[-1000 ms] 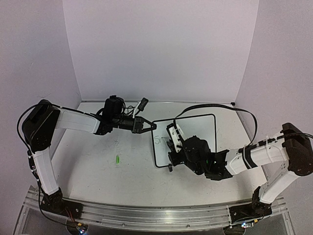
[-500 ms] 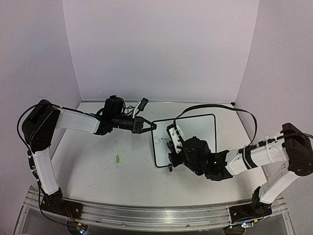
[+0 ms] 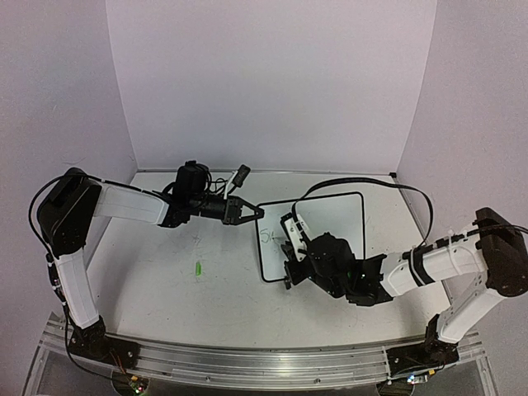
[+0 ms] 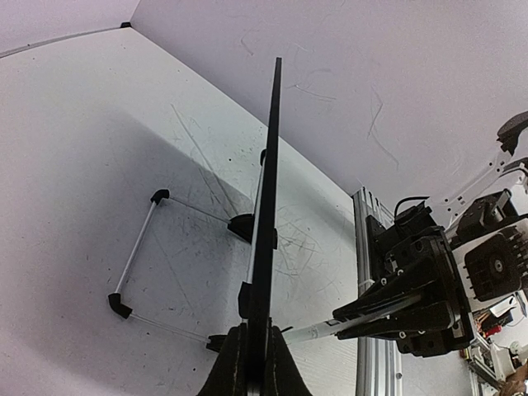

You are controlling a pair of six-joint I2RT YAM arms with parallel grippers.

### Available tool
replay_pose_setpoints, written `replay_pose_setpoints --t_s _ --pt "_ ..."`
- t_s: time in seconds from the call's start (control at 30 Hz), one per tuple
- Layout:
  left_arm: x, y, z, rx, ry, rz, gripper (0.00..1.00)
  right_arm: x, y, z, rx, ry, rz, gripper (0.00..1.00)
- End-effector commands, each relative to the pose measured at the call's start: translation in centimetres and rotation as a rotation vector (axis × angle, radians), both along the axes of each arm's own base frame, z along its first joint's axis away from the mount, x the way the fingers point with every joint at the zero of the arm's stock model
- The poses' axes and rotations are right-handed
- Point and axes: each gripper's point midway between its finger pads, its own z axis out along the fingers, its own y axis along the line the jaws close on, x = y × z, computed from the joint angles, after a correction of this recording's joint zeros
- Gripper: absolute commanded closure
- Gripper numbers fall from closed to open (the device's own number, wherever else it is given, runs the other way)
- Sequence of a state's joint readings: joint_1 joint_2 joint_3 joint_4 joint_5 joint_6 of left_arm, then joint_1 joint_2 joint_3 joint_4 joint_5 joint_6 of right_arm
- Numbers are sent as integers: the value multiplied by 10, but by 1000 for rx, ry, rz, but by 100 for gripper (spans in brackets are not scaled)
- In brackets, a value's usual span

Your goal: Write a sentence on the whiteboard

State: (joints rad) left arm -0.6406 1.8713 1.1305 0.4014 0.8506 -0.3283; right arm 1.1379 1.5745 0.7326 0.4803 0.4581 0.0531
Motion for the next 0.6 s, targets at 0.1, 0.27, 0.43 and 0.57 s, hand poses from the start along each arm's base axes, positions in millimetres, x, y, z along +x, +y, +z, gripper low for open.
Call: replay_pose_setpoints --t_s 0.1,0.27,0.43,0.57 --pt "-9 1 7 4 2 -8 100 -3 -7 -4 -18 18 -9 100" --pt "-8 1 7 5 3 -7 100 -1 -8 -5 -19 15 -21 100" --pt "-8 1 7 3 4 -9 100 2 -5 2 5 -8 -26 100" --pt "-9 1 8 2 3 -10 100 5 -4 10 19 -31 -40 100"
